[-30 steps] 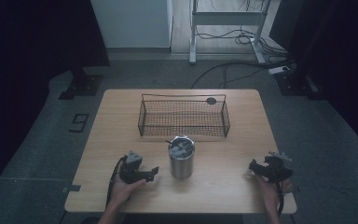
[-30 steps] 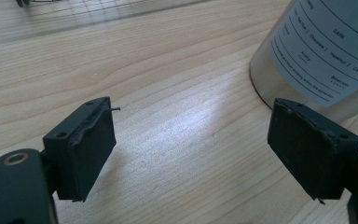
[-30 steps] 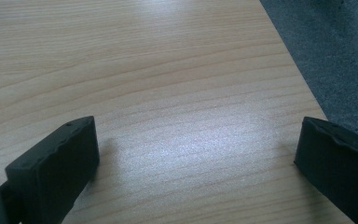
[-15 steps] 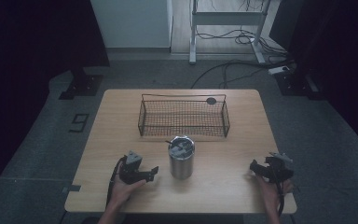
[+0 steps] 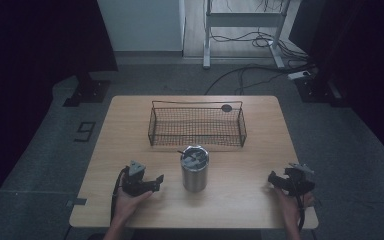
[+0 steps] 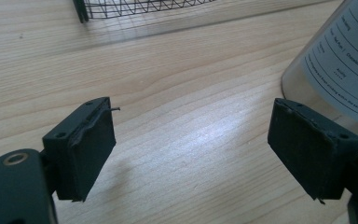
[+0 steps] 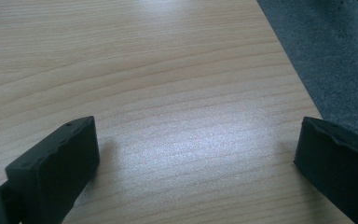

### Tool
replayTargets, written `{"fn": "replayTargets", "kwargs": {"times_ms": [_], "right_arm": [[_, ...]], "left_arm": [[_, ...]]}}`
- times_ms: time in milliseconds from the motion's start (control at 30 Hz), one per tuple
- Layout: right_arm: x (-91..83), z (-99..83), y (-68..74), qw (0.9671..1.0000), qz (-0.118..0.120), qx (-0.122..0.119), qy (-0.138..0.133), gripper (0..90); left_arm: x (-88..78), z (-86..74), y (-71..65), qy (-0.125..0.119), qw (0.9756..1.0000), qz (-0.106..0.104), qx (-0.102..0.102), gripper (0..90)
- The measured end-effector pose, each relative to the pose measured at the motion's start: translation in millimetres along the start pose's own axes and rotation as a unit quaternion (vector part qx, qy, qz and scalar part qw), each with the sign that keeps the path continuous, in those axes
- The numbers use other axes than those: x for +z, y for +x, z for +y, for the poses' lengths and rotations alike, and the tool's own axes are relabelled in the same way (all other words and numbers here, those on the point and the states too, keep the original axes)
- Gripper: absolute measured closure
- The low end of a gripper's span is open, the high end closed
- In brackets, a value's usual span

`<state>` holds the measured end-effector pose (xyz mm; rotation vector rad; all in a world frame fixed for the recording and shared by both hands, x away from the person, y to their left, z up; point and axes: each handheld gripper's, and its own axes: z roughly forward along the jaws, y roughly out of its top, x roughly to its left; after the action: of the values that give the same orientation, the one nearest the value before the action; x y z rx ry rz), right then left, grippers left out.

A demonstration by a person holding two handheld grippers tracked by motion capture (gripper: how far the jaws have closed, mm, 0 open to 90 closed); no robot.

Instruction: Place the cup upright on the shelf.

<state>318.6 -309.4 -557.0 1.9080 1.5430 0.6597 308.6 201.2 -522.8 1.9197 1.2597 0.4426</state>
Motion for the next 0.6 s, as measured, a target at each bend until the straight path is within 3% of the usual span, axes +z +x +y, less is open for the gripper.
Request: {"fn": "replayTargets", "kwargs": {"times_ms": [300, 600], "right_arm": [[-0.1, -0.1, -0.1, 1.0000, 0.000, 0.000, 0.000, 0.0], [-0.8, -0.7, -0.7, 1.0000, 0.000, -0.001, 0.000, 0.0]], "left_arm": [[-3.3, 3.0, -3.7, -0.014, 0.9997, -0.018, 0.001, 15.1], [-13.8, 11.3, -16.2, -0.032, 0.9987, -0.039, 0.011, 14.6]]}}
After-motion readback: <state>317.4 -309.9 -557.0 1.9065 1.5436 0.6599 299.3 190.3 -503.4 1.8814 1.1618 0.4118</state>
